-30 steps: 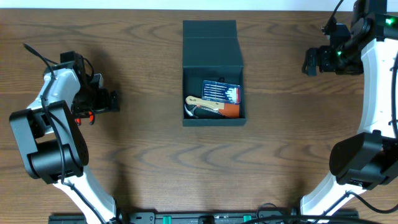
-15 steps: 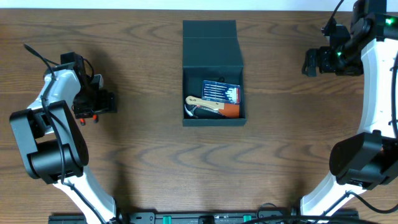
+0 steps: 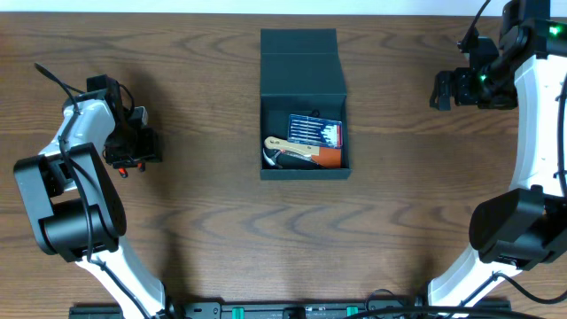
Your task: Pack container
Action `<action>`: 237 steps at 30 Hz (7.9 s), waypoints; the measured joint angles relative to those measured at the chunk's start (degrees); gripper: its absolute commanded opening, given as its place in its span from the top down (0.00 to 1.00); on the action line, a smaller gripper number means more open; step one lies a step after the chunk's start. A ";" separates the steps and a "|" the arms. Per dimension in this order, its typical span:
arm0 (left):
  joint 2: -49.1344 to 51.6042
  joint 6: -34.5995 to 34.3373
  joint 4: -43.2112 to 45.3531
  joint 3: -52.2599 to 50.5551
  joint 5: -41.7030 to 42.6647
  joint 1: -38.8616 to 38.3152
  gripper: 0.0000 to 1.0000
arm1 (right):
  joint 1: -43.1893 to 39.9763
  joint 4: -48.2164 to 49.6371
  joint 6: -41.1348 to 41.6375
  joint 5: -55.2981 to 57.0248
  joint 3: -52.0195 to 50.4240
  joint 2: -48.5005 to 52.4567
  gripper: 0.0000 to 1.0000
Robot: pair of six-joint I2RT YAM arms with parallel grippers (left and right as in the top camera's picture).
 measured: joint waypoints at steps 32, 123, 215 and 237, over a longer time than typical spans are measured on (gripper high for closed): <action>0.00 -18.93 3.26 -0.33 -5.16 0.00 0.94 | 0.02 -1.97 0.00 0.00 0.00 0.00 0.01; -28.39 1.73 14.82 3.48 -2.10 -35.08 0.12 | 0.02 9.11 4.31 -9.79 0.00 0.00 0.99; 25.57 -72.54 66.82 19.98 59.36 -14.60 0.95 | 7.32 58.16 43.19 -58.93 -0.31 38.62 0.99; 29.79 -76.30 63.71 22.27 64.61 -14.62 0.95 | 6.40 54.03 45.57 -61.68 -0.28 38.62 0.99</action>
